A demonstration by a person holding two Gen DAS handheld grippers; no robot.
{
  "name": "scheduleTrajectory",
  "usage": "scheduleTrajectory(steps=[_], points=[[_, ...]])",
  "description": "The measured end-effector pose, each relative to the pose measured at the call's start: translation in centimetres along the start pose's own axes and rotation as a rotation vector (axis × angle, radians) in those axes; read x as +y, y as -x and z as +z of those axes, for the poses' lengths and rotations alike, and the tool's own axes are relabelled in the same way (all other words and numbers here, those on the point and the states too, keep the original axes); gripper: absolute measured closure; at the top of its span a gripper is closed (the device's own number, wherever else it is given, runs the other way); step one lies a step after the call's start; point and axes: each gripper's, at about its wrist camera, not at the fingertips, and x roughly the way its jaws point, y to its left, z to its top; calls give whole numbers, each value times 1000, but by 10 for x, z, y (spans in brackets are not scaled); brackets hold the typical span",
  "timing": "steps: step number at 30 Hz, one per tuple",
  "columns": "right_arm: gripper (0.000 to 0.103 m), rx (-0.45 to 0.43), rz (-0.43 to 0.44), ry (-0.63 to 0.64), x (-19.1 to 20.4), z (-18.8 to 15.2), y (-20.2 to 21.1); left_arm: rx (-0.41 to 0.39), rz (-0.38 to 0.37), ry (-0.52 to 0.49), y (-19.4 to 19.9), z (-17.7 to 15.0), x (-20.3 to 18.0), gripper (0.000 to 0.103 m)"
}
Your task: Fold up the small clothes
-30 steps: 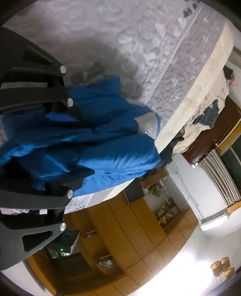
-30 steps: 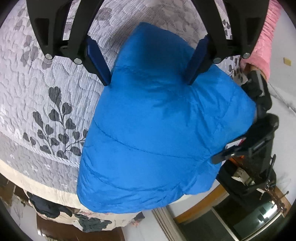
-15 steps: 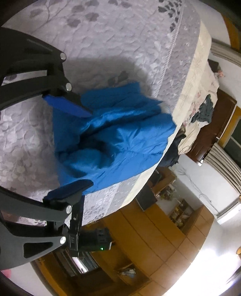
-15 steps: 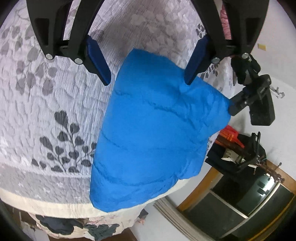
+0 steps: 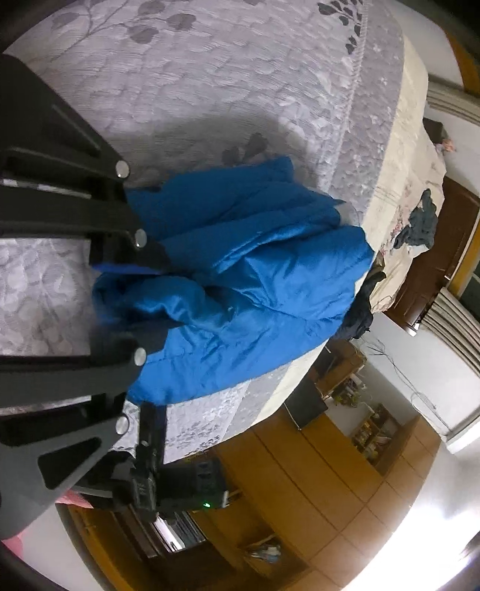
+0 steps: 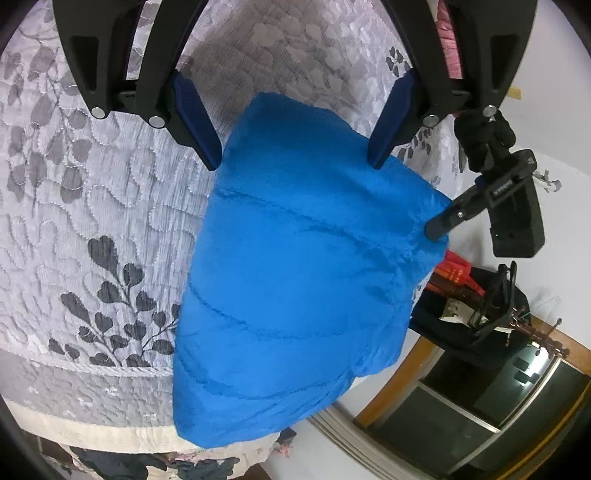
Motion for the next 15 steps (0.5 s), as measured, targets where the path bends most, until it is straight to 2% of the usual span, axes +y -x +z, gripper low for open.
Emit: scheduleTrajectory(steps=[10, 15], points=[[28, 29, -8, -2, -3, 0, -14, 27, -36, 34, -8, -15, 23, 86], [33, 22, -49, 26, 0, -3, -17, 40, -54, 53, -18, -17, 33, 85]])
